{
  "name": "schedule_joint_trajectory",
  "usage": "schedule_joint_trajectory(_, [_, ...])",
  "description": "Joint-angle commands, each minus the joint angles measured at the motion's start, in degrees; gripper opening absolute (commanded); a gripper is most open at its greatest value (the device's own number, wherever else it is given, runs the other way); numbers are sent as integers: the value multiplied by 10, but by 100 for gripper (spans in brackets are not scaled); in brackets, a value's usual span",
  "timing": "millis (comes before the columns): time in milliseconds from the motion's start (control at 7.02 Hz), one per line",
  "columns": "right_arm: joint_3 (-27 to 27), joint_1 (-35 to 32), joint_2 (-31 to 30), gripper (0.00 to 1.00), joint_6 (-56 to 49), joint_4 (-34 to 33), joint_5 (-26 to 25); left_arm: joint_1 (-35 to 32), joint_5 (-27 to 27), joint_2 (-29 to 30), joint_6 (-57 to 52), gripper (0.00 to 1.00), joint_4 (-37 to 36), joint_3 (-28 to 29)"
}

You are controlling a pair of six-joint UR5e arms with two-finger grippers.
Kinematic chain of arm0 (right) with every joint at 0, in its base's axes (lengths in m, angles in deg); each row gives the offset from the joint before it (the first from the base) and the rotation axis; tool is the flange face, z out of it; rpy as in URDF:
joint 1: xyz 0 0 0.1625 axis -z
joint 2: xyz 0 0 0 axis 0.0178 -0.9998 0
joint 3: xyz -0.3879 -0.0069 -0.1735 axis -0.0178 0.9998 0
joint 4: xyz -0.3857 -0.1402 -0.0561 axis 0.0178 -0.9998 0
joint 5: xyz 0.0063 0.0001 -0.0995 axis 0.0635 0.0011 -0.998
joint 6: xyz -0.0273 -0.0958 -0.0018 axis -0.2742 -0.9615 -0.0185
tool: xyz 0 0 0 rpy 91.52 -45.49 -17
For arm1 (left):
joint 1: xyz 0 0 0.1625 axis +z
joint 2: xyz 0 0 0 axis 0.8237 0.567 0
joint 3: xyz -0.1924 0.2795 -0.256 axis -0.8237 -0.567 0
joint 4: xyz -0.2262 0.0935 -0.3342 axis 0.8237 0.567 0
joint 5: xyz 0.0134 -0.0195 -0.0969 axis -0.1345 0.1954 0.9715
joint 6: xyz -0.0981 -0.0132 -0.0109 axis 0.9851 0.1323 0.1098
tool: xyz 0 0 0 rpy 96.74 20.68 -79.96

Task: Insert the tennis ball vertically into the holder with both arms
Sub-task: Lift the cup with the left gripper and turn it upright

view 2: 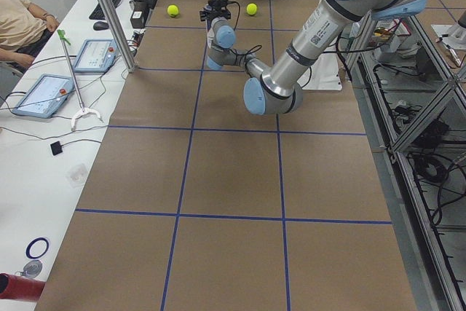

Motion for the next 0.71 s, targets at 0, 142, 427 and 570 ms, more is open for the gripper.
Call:
schedule_joint_trajectory(0, [-5,0,1,100,1,0,11,17,-17,-9,-4,68,60,50])
schedule_joint_trajectory(142, [-5,-1,3,100,8,0,35,27,-17,-9,-6,68,60,53])
schedule_joint_trajectory(427, [-37,0,7,100,120,1,46,32,-18,-9,-22,68,60,69])
schedule_joint_trajectory(570, [-44,7,2,100,134,2,63,32,-18,-9,-22,68,60,70])
